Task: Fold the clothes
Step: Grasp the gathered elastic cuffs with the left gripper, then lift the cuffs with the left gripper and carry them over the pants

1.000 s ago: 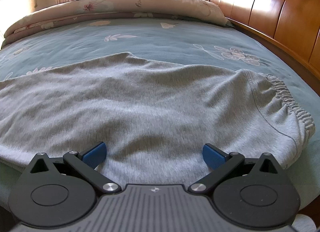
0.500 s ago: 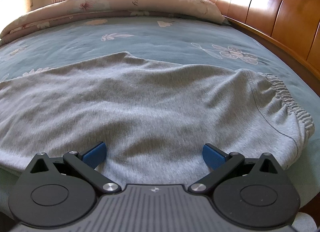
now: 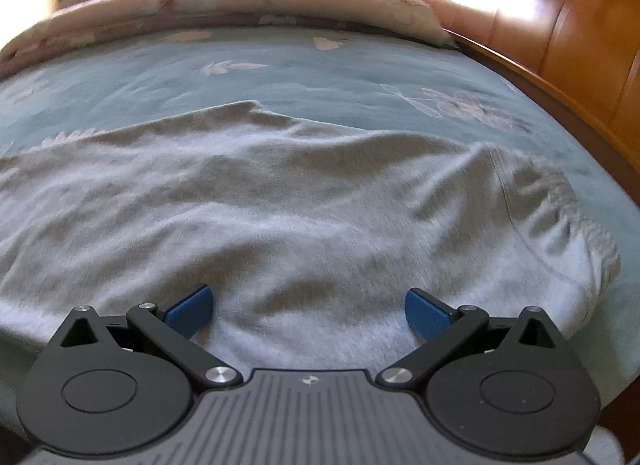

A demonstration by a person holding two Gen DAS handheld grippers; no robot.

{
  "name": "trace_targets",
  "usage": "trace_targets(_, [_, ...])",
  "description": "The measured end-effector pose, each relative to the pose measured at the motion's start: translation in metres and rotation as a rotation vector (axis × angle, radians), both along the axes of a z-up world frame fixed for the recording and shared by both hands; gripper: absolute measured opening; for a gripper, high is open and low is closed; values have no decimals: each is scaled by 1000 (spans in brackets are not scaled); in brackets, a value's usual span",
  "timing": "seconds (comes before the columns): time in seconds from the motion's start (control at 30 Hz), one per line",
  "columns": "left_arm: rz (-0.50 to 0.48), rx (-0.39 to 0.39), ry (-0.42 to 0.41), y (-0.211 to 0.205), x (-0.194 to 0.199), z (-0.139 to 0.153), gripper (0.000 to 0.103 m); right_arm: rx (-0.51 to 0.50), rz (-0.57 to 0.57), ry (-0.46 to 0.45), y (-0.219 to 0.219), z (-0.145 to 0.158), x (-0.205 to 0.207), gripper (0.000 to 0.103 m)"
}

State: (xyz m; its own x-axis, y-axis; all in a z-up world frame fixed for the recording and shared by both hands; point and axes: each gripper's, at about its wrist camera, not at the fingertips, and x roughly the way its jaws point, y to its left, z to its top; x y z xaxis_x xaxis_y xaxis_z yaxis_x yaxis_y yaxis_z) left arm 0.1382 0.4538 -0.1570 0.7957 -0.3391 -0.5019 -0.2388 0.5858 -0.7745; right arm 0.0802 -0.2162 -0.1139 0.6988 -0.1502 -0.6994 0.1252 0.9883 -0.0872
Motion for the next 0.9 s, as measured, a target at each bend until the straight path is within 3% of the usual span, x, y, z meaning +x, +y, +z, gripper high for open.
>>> trace_targets(0.3, [-16,-27,1,6,5,-2,60,-126,488,-177,112,66,21,103])
trace_targets(0.47, [-13,-94,-39,15,-1,-8,60,-128,759,-205,199,84,51,103])
trace_targets(0.67, [-15,-181,-86,23,-5,-16,60,-173,1020,-262,309,87,67,103])
trace_targets(0.9, [-31,-250,-127,26,-6,-23,60,-262,1223,-243,425,67,63,103])
